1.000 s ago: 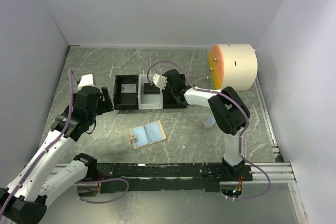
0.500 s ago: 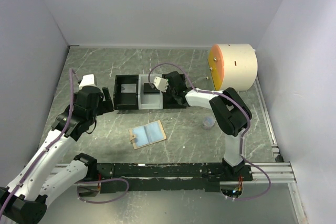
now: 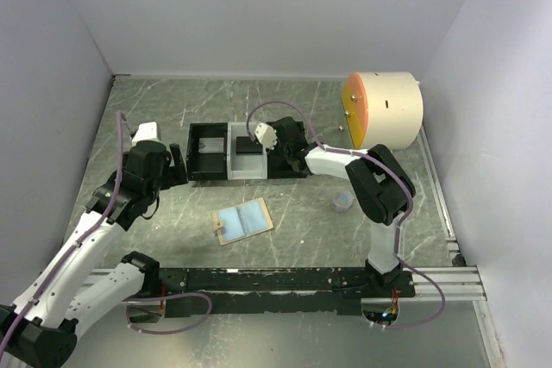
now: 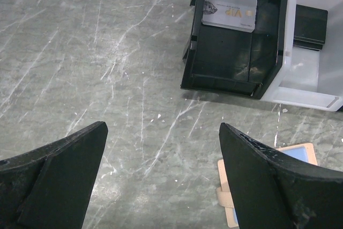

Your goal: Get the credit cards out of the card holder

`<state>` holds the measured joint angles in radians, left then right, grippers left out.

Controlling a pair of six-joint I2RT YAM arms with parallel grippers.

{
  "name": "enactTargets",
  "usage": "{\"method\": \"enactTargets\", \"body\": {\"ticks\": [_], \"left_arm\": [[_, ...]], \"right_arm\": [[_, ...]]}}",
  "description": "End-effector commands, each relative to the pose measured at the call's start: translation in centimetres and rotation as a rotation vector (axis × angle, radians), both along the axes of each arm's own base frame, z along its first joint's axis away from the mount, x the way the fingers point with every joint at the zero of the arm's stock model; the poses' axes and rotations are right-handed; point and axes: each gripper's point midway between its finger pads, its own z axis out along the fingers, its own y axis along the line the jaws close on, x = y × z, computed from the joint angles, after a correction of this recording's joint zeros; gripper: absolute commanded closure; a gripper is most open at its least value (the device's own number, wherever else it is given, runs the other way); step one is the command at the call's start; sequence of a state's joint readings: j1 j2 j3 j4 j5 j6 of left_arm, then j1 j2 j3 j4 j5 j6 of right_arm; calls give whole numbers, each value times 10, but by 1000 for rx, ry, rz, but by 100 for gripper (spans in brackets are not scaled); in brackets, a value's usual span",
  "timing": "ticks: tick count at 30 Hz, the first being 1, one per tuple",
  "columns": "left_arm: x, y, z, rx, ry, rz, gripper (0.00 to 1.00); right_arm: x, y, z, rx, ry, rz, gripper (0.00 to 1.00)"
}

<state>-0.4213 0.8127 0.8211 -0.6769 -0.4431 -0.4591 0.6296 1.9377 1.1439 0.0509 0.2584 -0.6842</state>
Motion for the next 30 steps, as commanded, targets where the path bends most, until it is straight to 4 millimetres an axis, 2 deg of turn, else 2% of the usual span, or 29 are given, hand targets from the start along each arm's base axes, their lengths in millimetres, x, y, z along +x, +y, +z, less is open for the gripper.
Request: {"method": "enactTargets", "body": {"ticks": [1, 6, 9, 12, 16, 22, 25, 30], "left_arm": [[3, -2, 0, -1, -8, -17, 3], [3, -2, 0, -1, -7, -15, 3], [3, -2, 0, -2, -8, -13, 4], [2, 0, 2, -2, -12, -5, 4], [1, 4, 4, 0, -21, 18, 3], [-1, 5, 8, -9, -33, 27, 1], [-1, 5, 8, -11, -38, 25, 1], [-1, 5, 7, -10, -33, 26, 1]], "right_arm": [[7, 0, 26, 56, -49, -49, 64], [7, 13, 57, 225, -68, -93, 64], [-3, 26, 81, 424, -38, -152, 64], [-19, 33, 89, 603, 49, -257, 64], [-38, 32, 83, 760, 167, -429, 64], [-54, 37, 63, 807, 296, -538, 70], [-53, 35, 50, 786, 329, -604, 74], [-50, 34, 38, 778, 344, -676, 75]]}}
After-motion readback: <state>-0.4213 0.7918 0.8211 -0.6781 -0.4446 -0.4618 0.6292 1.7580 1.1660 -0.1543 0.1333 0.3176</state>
